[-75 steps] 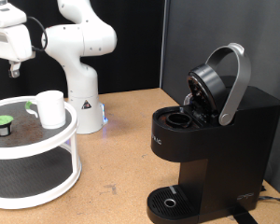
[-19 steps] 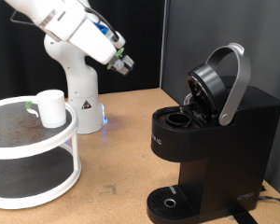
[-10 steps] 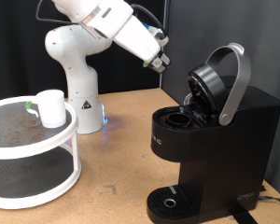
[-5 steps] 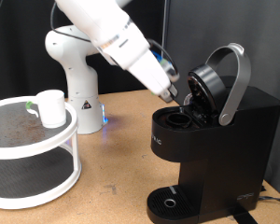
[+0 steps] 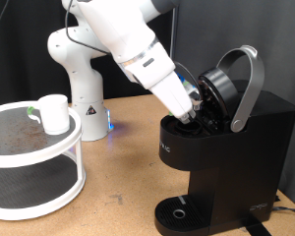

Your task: Make a cup of coffee with the keurig machine

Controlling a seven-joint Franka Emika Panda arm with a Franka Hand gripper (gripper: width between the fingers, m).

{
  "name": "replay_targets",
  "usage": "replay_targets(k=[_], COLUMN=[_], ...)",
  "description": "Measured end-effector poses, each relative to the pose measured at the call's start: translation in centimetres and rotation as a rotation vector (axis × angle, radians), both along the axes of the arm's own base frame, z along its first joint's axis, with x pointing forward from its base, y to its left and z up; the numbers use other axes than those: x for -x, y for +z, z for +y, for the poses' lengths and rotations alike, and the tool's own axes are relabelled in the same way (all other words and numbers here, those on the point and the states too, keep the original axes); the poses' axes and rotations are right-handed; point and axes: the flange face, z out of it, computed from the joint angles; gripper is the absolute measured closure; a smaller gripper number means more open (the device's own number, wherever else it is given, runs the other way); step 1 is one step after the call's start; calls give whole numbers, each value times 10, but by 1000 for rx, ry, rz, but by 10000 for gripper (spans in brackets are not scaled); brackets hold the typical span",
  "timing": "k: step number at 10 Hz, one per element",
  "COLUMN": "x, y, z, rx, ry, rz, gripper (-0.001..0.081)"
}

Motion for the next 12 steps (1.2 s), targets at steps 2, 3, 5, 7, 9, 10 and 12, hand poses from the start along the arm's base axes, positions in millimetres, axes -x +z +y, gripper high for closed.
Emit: replay_targets(k=[2, 3, 5, 7, 9, 10, 12], x=[-4, -6, -12, -17, -18, -19, -19], y=[-2, -4, -8, -12, -12, -15, -17], z=[3, 5, 10, 15, 14, 15, 16], rx=[39, 59, 85, 97, 94, 91, 74], ry=[-6, -11, -13, -13, -12, -11, 1], rz=[30, 47, 74, 89, 95, 98, 90], gripper=[353, 353, 353, 353, 353, 353, 227])
